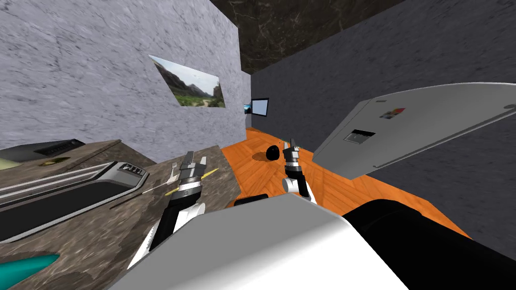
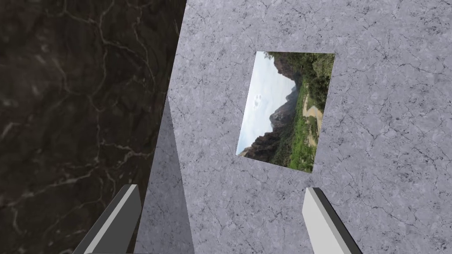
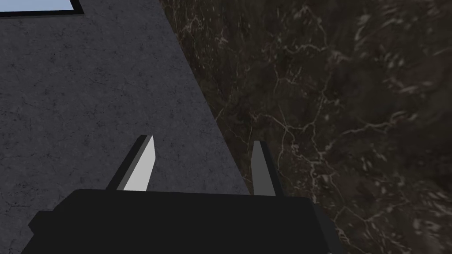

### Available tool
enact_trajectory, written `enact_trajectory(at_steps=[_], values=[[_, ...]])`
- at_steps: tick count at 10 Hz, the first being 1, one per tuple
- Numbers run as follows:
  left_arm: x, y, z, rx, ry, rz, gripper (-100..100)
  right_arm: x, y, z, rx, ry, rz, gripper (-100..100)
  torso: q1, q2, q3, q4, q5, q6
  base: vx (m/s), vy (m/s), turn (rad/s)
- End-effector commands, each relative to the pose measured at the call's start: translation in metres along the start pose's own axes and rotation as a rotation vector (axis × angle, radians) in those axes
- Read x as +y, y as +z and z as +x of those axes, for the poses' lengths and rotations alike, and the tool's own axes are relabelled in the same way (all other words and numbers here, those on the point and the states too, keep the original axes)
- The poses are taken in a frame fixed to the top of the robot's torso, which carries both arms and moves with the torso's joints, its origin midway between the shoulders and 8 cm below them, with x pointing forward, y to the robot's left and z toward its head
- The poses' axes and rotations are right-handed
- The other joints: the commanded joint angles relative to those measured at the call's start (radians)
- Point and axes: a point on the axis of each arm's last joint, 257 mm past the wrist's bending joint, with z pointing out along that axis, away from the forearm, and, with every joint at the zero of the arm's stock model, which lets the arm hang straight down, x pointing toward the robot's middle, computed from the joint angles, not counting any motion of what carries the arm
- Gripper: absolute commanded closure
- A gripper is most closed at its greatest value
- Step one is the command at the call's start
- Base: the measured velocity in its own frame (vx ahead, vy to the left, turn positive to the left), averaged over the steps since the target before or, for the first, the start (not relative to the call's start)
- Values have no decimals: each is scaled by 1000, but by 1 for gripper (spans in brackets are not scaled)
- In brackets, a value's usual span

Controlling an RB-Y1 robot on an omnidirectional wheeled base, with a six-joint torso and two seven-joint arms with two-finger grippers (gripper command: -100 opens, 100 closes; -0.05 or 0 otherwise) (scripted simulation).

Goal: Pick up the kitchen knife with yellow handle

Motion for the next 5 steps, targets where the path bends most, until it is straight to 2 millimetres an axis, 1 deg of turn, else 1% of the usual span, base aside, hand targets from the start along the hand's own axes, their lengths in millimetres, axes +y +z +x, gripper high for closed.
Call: enact_trajectory(at_steps=[1,5], values=[[9,-9,-15,-17,-2,-43,-100,0,0,0,0,0,0,0,0,0,0,0,0,0,-10,-83,-160],[26,-31,-57,-75,-11,-152,-100,0,0,0,0,0,0,0,-1,0,0,0,0,0,-8,-85,-190]])
